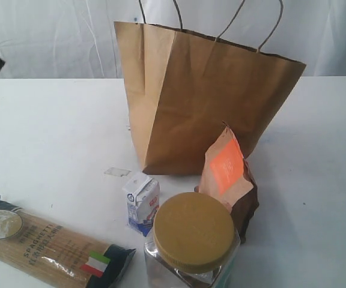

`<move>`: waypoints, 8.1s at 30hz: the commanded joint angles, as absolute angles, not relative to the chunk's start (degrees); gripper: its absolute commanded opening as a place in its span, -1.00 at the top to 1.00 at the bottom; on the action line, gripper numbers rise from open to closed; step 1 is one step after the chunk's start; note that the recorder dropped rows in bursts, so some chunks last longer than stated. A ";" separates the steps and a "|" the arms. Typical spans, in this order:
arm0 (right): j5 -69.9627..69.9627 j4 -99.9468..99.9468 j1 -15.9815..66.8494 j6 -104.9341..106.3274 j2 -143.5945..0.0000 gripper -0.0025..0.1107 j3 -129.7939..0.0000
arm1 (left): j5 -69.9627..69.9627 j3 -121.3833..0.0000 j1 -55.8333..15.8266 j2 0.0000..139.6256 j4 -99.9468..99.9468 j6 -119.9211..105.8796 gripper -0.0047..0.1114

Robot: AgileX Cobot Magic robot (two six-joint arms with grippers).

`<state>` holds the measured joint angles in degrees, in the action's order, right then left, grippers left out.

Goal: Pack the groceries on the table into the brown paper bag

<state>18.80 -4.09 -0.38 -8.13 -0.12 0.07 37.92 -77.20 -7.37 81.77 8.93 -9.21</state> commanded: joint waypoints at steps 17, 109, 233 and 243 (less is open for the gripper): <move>18.43 -4.25 0.30 -8.38 0.00 0.96 0.00 | -30.27 -0.85 3.30 35.56 0.00 14.61 0.92; 66.05 38.69 8.03 48.85 -114.82 0.07 -117.67 | 7.32 -13.66 3.19 2.41 0.00 -8.79 0.92; 62.07 14.93 27.41 25.63 -63.91 0.96 -58.50 | 11.47 -48.94 -21.42 62.07 -7.47 -8.09 0.92; 52.80 18.17 34.90 34.27 -61.66 0.83 -53.12 | 3.26 -40.22 -21.17 48.29 -7.18 -11.01 0.92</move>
<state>56.94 18.50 34.10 32.19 -62.81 -52.94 7.57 -43.18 -21.17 54.79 -6.53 -11.21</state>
